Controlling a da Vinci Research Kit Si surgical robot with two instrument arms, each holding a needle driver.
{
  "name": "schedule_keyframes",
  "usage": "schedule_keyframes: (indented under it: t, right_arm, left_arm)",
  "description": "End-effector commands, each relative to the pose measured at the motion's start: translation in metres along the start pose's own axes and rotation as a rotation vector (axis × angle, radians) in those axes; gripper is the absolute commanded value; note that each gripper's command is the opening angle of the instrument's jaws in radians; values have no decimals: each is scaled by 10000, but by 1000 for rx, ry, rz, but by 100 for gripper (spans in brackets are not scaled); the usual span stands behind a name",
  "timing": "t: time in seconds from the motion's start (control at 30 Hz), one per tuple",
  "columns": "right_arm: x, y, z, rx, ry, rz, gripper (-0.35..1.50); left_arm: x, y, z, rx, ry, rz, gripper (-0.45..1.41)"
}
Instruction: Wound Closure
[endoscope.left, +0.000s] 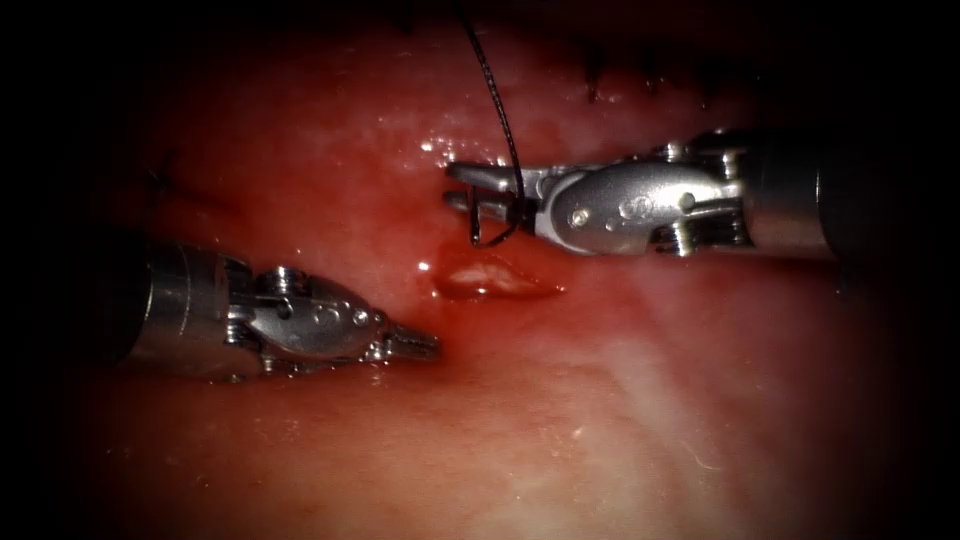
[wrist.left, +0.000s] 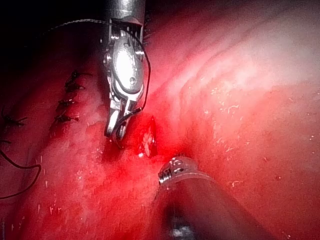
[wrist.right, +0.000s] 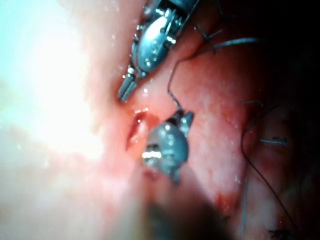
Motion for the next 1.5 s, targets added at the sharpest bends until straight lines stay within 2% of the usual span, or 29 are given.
schedule_keyframes:
  t: [0.03, 0.2, 0.37, 0.8, 0.87, 0.93, 1.0, 1.1, 1.3, 1.37, 1.4, 1.5]
  right_arm:
    - [1, -3, 9, -2, 5, -11, -35]
    - [2, -4, 8, -4, 6, -17, -35]
    - [6, -6, 6, -25, 17, -108, -35]
    - [9, -5, 5, -42, 18, -114, -35]
    - [6, 0, 4, -37, 6, 232, -35]
    - [5, 2, 4, -32, -6, 279, -35]
    - [0, 6, 4, -21, -54, 351, -35]
    - [-6, 12, 6, -16, -79, 384, -35]
    - [-14, 10, 10, -7, -77, 371, -35]
    - [-14, 11, 11, 7, -67, 271, -35]
    - [-13, 14, 12, 21, -48, 161, -35]
    - [-13, 15, 16, 33, -27, 98, -35]
  left_arm:
    - [1, 1, 8, -1, 1, 1, -20]
    - [1, 1, 8, -1, 1, 1, -20]
    - [0, 1, 8, -1, 1, 1, -20]
    - [0, 2, 7, -5, -2, 1, -20]
    - [0, 2, 7, -5, -2, 1, -20]
    - [0, 2, 7, -5, -2, 1, -20]
    - [0, 2, 7, -5, -2, 1, -20]
    - [7, -2, 4, -7, -2, -2, -23]
    - [27, -12, -8, 47, 57, -14, -25]
    - [30, -13, -8, 58, 71, -12, -25]
    - [31, -13, -5, 61, 73, -7, -25]
    - [29, -11, -1, 66, 73, -7, -23]
